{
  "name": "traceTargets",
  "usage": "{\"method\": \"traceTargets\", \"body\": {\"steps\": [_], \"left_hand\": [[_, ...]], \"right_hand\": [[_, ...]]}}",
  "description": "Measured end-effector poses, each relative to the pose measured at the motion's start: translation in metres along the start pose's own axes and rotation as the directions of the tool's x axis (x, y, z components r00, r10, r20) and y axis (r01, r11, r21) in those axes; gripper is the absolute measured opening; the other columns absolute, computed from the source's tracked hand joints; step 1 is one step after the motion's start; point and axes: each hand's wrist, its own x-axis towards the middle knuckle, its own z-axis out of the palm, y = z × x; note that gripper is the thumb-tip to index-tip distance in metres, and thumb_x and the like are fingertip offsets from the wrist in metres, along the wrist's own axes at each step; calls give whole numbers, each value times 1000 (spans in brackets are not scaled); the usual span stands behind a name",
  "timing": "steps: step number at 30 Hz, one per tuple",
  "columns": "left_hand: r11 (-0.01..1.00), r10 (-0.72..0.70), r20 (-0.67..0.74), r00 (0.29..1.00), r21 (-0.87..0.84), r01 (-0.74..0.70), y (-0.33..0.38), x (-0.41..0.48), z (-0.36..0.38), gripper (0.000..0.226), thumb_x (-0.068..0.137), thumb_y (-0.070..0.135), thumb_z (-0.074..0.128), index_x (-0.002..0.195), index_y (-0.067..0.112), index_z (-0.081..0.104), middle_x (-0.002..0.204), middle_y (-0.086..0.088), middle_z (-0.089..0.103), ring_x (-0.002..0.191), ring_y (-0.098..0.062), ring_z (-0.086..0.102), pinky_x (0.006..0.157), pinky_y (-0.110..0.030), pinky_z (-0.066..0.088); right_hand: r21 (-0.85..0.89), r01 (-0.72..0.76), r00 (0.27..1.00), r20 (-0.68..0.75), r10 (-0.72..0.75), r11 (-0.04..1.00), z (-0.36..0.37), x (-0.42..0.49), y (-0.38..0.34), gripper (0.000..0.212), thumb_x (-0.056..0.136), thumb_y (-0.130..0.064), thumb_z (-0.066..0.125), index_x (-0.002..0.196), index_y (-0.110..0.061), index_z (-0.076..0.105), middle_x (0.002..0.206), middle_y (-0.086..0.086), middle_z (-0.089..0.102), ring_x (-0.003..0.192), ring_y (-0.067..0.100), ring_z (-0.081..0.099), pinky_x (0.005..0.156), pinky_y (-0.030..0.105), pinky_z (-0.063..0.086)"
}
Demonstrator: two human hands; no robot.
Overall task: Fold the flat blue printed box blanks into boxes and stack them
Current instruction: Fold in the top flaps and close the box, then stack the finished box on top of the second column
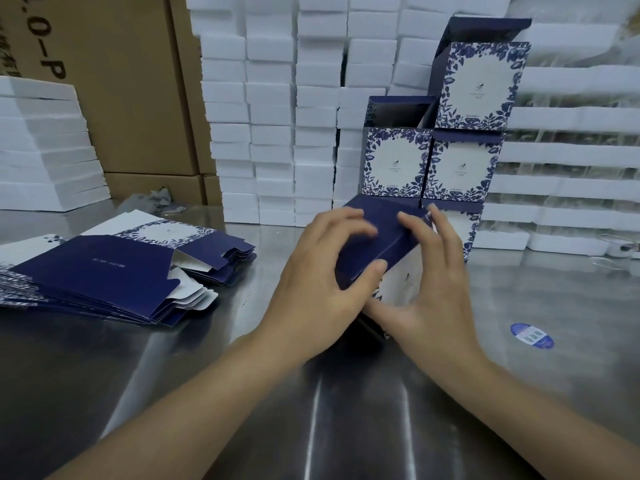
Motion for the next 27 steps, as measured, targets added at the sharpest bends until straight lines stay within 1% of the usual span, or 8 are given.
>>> {"method": "traceTargets", "body": {"steps": [4, 7, 9, 13, 17, 21, 24, 27], "left_hand": [[978, -127, -132, 983, 151, 147, -12, -9, 6, 25, 97, 43, 73, 121, 48, 74, 149, 15, 42, 141, 4, 32, 107, 0, 18], [946, -323, -55, 945, -37, 321, -19, -8, 3, 39, 88, 45, 83, 121, 57, 66, 153, 13, 40, 144, 5, 36, 111, -11, 34], [958, -288, -44, 957, -2, 288, -22, -9, -1, 51, 84, 30, 88, 124, 52, 64, 138, 17, 57, 131, 0, 54, 107, -24, 46], [952, -300, -87, 950, -83, 293, -22, 3, -8, 53, 84, 18, 89, 123, 46, 67, 121, 24, 70, 114, 1, 65, 99, -24, 51], [965, -221, -151, 963, -178, 194, -9, 85, -38, 52, 85, 18, 88, 126, 41, 66, 123, 18, 70, 109, -4, 69, 93, -27, 57], [992, -45, -205, 978, -126, 19, 17, 207, -63, 51, 87, 16, 85, 129, 32, 62, 123, 19, 65, 109, 0, 66, 96, -29, 59], [998, -26, -181, 983, -68, 14, 28, 283, -60, 48, 87, 22, 85, 127, 30, 60, 116, 17, 62, 99, -7, 65, 91, -29, 59], [995, -101, -93, 990, -28, 99, 26, 329, -35, 48, 86, 24, 88, 124, 29, 58, 104, 11, 57, 79, -15, 54, 71, -29, 54]], "right_hand": [[53, -84, 993, 84, 80, 995, -1, -4, 4, 92, 74, -60, 84, 152, -44, 40, 163, -14, 29, 150, 4, 33, 120, 31, 35], [234, -175, 976, 170, 137, 957, -1, -6, 7, 80, 85, -38, 84, 149, -51, 38, 145, -31, 43, 123, 4, 57, 97, 18, 51], [354, -256, 965, 153, 215, 899, 0, -5, 8, 70, 91, -29, 76, 147, -51, 41, 140, -30, 50, 110, 6, 66, 87, 16, 53], [446, -408, 906, 86, 415, 797, -3, -1, 18, 59, 99, -10, 69, 141, -47, 47, 135, -13, 58, 85, 4, 67, 77, 12, 50], [442, -502, 857, 137, 497, 743, -1, 2, 25, 63, 98, -6, 67, 130, -57, 47, 124, -11, 61, 77, 7, 64, 68, 15, 49], [424, -537, 841, 199, 503, 730, 7, 4, 33, 63, 95, 0, 69, 132, -49, 51, 114, -6, 66, 72, 15, 65, 68, 14, 50], [411, -587, 809, 289, 512, 697, 13, 5, 37, 61, 94, 3, 69, 129, -44, 56, 108, 1, 67, 69, 18, 62, 70, 22, 53], [397, -619, 785, 316, 533, 677, 15, 8, 42, 58, 92, 7, 68, 128, -37, 58, 105, 4, 67, 66, 18, 59, 68, 24, 51]]}}
